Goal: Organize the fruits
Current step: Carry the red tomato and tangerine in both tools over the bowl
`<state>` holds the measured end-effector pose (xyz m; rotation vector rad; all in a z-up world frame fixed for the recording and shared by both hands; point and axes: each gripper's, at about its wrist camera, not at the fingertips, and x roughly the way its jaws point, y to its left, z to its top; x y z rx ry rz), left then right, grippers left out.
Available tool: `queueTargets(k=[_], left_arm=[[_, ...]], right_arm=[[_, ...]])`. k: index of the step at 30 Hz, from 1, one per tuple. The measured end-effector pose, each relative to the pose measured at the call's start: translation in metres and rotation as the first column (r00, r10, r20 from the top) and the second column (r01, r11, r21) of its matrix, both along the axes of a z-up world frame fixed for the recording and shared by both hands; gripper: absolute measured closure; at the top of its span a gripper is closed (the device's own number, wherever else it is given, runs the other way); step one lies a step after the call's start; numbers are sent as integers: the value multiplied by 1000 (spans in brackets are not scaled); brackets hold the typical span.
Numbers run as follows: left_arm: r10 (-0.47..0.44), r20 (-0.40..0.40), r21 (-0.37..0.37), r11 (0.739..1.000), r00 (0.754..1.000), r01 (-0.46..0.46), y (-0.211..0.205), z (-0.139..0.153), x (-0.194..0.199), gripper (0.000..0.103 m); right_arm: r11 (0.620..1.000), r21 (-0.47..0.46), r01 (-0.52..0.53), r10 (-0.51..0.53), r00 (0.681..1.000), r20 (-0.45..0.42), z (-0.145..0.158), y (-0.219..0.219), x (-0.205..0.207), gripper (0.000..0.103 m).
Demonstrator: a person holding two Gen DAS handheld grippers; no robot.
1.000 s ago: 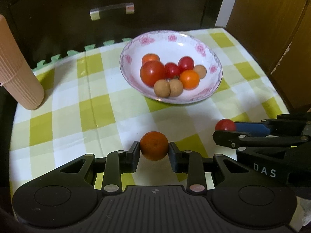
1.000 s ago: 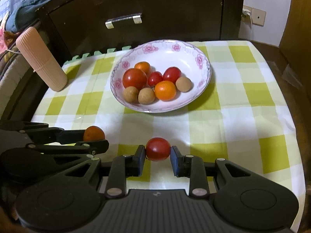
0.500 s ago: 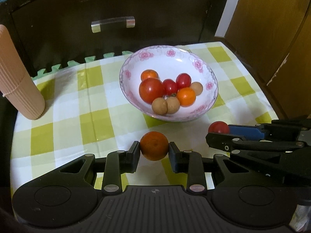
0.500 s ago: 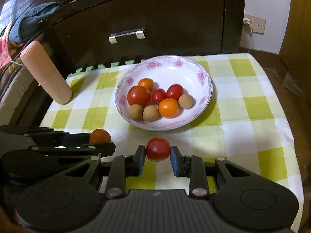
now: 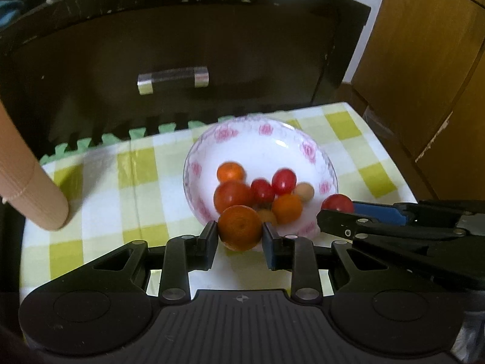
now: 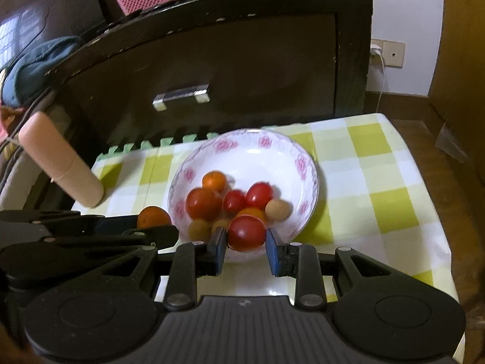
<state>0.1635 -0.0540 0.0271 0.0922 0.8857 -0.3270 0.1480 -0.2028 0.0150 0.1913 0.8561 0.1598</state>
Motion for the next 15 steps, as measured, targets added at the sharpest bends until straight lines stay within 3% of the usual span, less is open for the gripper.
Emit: queueTargets(k=[15], left_arm=[[17, 18, 22, 1000, 1000, -17, -17, 6, 44, 66]], right_arm=[[999, -5, 33, -33, 999, 9, 1, -12, 50, 75]])
